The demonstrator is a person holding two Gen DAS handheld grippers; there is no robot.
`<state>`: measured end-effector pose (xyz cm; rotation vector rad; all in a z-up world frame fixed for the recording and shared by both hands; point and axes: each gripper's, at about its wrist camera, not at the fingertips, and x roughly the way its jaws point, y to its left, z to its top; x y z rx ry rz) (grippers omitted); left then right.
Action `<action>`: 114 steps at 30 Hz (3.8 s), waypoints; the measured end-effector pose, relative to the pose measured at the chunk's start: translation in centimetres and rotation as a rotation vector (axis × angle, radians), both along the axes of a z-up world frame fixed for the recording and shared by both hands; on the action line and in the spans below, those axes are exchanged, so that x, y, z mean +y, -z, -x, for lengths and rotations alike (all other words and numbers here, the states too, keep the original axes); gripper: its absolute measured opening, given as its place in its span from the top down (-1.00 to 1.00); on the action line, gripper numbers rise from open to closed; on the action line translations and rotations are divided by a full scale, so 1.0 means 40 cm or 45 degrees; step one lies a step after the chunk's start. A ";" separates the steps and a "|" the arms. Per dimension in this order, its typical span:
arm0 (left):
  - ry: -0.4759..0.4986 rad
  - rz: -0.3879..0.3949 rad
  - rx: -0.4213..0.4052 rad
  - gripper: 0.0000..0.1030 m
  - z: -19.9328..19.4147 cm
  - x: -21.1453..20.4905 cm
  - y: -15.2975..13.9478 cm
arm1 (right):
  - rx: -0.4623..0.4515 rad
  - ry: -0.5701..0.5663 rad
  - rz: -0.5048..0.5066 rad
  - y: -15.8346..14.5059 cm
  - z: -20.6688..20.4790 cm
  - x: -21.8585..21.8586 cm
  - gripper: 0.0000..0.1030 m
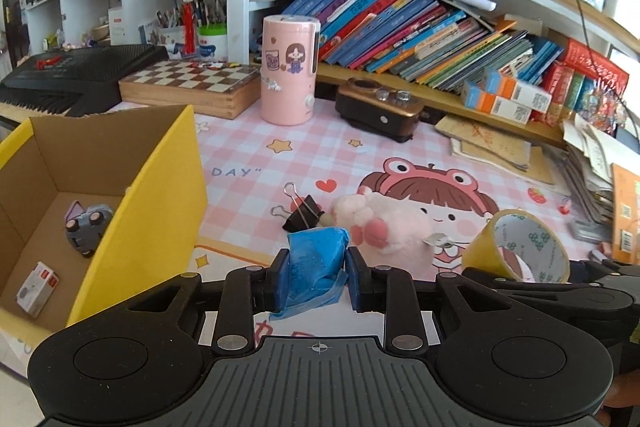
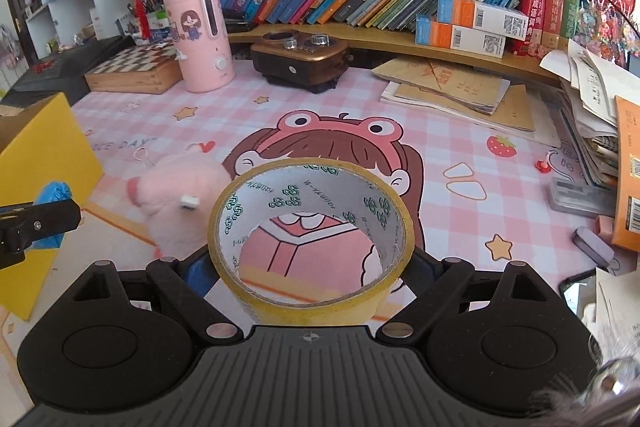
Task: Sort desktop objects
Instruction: 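Lift the blue item and tape roll and carry both toward the yellow box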
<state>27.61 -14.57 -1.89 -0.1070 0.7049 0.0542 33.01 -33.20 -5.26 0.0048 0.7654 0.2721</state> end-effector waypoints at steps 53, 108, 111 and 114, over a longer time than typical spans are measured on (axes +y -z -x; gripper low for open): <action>0.090 0.258 -0.003 0.48 0.524 0.363 -0.035 | 0.067 -0.036 0.005 -0.097 0.600 0.334 -0.74; -0.052 0.274 -0.069 0.48 0.633 0.573 -0.040 | 0.017 -0.242 0.037 -0.115 0.661 0.590 -0.74; -0.053 0.271 -0.079 0.48 0.622 0.575 -0.046 | -0.007 -0.257 0.044 -0.126 0.653 0.596 -0.74; -0.056 0.265 -0.092 0.48 0.608 0.582 -0.056 | -0.027 -0.272 0.039 -0.139 0.638 0.602 -0.74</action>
